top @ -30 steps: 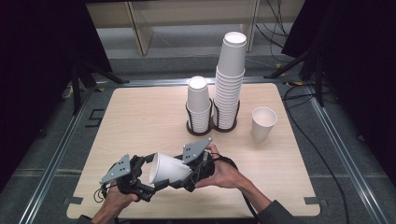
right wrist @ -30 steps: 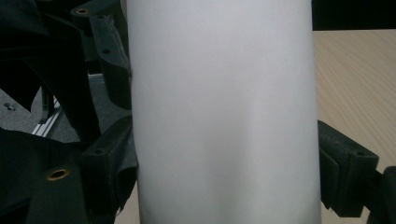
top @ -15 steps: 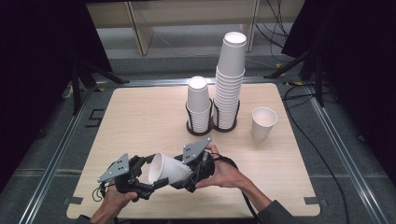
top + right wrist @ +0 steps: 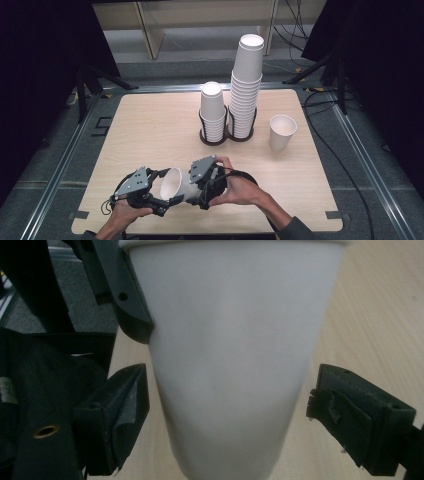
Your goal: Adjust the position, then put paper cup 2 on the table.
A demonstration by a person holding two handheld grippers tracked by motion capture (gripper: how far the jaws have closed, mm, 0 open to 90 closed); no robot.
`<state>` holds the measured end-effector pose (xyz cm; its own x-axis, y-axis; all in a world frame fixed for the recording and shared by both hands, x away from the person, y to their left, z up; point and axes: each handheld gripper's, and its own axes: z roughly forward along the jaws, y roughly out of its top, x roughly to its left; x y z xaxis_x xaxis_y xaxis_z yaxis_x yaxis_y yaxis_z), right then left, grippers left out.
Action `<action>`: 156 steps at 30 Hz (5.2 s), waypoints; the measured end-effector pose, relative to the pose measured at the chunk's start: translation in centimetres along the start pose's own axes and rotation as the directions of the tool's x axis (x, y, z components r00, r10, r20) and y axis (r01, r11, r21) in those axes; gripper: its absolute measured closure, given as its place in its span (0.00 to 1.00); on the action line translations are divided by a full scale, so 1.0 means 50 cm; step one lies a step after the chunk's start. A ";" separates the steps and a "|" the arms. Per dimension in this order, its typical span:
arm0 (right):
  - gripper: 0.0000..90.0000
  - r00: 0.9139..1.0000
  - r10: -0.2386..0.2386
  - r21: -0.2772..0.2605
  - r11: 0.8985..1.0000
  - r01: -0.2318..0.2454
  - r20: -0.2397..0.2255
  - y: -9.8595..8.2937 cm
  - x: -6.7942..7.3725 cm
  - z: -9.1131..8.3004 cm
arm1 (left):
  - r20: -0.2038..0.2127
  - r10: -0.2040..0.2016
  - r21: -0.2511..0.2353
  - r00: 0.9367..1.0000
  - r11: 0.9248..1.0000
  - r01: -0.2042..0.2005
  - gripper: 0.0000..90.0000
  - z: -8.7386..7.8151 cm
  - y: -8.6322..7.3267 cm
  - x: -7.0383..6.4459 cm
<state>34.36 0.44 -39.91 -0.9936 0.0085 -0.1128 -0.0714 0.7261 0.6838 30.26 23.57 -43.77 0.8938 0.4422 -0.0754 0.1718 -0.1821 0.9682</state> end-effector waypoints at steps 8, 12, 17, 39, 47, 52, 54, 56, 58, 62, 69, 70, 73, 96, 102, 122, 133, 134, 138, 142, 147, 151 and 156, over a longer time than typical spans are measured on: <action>0.19 0.999 -0.010 0.016 1.000 0.011 -0.030 0.008 0.004 0.021 | 0.021 0.023 0.023 1.000 0.999 -0.023 0.10 0.004 0.000 -0.006; 0.18 0.998 0.013 0.018 1.000 -0.012 -0.061 0.005 0.004 0.026 | 0.023 0.025 0.023 0.999 0.999 -0.025 0.10 0.003 0.003 -0.008; 0.20 0.996 0.015 0.006 1.000 -0.015 -0.088 0.002 0.003 0.033 | 0.045 0.039 0.019 0.998 0.999 -0.040 0.10 0.005 0.001 -0.010; 0.22 0.989 0.142 -0.103 0.984 -0.146 -0.045 -0.049 -0.029 0.011 | -0.023 -0.008 -0.185 1.000 0.983 0.004 0.15 -0.028 0.010 -0.004; 0.22 0.951 0.288 -0.242 0.936 -0.255 0.112 -0.103 -0.059 -0.027 | -0.103 -0.071 -0.182 0.992 0.982 0.052 0.16 -0.034 0.002 0.014; 0.21 0.914 0.356 -0.343 0.898 -0.277 0.193 -0.141 -0.072 -0.058 | -0.164 -0.094 -0.178 0.982 0.982 0.064 0.16 -0.038 -0.003 0.024; 0.21 0.899 0.377 -0.367 0.887 -0.280 0.224 -0.155 -0.073 -0.068 | -0.193 -0.104 -0.178 0.976 0.981 0.070 0.16 -0.040 -0.004 0.027; 0.21 0.875 0.420 -0.395 0.866 -0.307 0.240 -0.175 -0.073 -0.084 | -0.215 -0.110 -0.171 0.970 0.982 0.073 0.16 -0.041 -0.007 0.032; 0.21 0.862 0.430 -0.417 0.859 -0.298 0.270 -0.188 -0.074 -0.092 | -0.231 -0.110 -0.158 0.967 0.985 0.074 0.16 -0.042 -0.009 0.034; 0.21 0.823 0.487 -0.463 0.825 -0.324 0.291 -0.220 -0.071 -0.117 | -0.252 -0.109 -0.138 0.962 0.988 0.076 0.16 -0.038 -0.013 0.036; 0.21 0.773 0.533 -0.494 0.803 -0.333 0.344 -0.265 -0.063 -0.154 | -0.261 -0.108 -0.125 0.959 0.989 0.077 0.16 -0.036 -0.014 0.038; 0.21 0.764 0.550 -0.501 0.792 -0.349 0.338 -0.270 -0.059 -0.159 | -0.256 -0.109 -0.136 0.961 0.988 0.076 0.16 -0.033 -0.015 0.039; 0.21 0.749 0.538 -0.499 0.805 -0.321 0.386 -0.287 -0.056 -0.171 | -0.256 -0.104 -0.116 0.961 0.990 0.076 0.16 -0.033 -0.014 0.039; 0.21 0.648 0.641 -0.500 0.753 -0.427 0.411 -0.388 -0.060 -0.193 | -0.274 -0.104 -0.110 0.956 0.991 0.076 0.16 -0.034 -0.018 0.041; 0.21 0.651 0.630 -0.480 0.766 -0.428 0.425 -0.397 -0.067 -0.180 | -0.274 -0.104 -0.101 0.956 0.992 0.079 0.16 -0.034 -0.018 0.041; 0.19 0.639 0.648 -0.411 0.760 -0.504 0.414 -0.421 -0.073 -0.167 | -0.262 -0.106 -0.103 0.959 0.991 0.081 0.16 -0.033 -0.018 0.040; 0.17 0.651 0.623 -0.376 0.782 -0.497 0.434 -0.427 -0.069 -0.175 | -0.248 -0.106 -0.125 0.963 0.989 0.077 0.16 -0.032 -0.020 0.041; 0.17 0.626 0.654 -0.373 0.757 -0.536 0.425 -0.423 -0.061 -0.177 | -0.247 -0.106 -0.125 0.963 0.989 0.077 0.16 -0.032 -0.020 0.041; 0.17 0.639 0.639 -0.369 0.769 -0.522 0.428 -0.429 -0.045 -0.186 | -0.265 -0.102 -0.093 0.959 0.992 0.080 0.16 -0.036 -0.020 0.039; 0.17 0.620 0.659 -0.351 0.752 -0.558 0.425 -0.430 -0.026 -0.193 | -0.272 -0.097 -0.086 0.957 0.993 0.077 0.16 -0.037 -0.021 0.040; 0.18 0.593 0.684 -0.380 0.730 -0.569 0.425 -0.435 -0.004 -0.220 | -0.268 -0.099 -0.100 0.958 0.992 0.074 0.16 -0.034 -0.026 0.045; 0.18 0.570 0.701 -0.391 0.713 -0.583 0.429 -0.437 0.026 -0.237 | -0.273 -0.098 -0.100 0.957 0.992 0.073 0.16 -0.034 -0.027 0.044; 0.18 0.552 0.702 -0.418 0.712 -0.565 0.450 -0.436 0.055 -0.258 | -0.276 -0.081 -0.078 0.958 0.995 0.062 0.16 -0.032 -0.029 0.043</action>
<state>32.04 -24.24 -45.83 -0.5589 0.8240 0.0931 0.4736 0.2250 0.8515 31.27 26.21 -44.98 0.7275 0.6808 -0.0850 0.1940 -0.0853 0.9773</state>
